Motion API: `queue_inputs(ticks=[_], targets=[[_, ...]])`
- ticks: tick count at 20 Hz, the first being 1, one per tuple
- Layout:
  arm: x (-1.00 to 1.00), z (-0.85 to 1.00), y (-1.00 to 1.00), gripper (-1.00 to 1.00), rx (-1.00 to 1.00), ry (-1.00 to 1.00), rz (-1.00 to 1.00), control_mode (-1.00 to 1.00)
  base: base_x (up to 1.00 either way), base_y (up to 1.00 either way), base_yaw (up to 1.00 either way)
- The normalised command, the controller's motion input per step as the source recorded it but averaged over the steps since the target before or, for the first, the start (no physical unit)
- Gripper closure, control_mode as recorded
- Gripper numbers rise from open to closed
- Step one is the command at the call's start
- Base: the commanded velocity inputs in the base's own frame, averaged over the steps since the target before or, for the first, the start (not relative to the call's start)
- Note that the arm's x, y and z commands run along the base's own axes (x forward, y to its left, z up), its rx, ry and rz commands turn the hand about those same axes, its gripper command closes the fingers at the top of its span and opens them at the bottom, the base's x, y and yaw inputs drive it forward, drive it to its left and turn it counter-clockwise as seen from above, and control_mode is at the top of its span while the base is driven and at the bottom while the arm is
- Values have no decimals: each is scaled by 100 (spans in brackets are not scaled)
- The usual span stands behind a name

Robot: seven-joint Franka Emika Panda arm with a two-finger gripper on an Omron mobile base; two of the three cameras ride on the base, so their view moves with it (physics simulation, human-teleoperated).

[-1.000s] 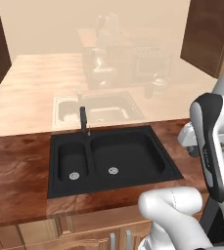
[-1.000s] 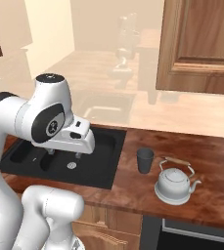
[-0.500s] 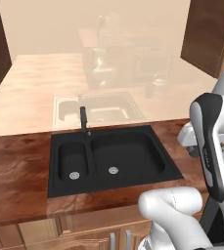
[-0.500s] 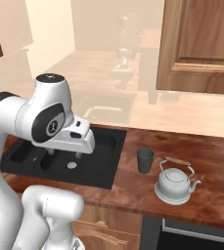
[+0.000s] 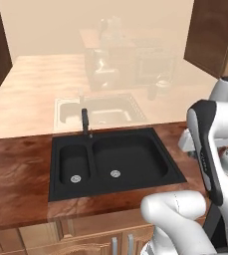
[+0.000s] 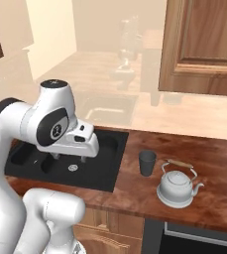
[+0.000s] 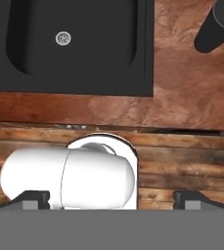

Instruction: Place the glass cup in the left basin and the kettle in the right basin of the sink.

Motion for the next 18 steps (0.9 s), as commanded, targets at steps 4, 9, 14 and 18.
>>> queue_inputs(ticks=[4,9,14,18], targets=[[21,-34,-9,-100,-5,0,0,-100,0,0,0],[30,-28,-11,-100,-5,0,0,-100,0,0,0],[42,-13,-19,-100,0,0,0,-100,0,0,0],[46,-7,-28,-100,0,0,0,-100,0,0,0]])
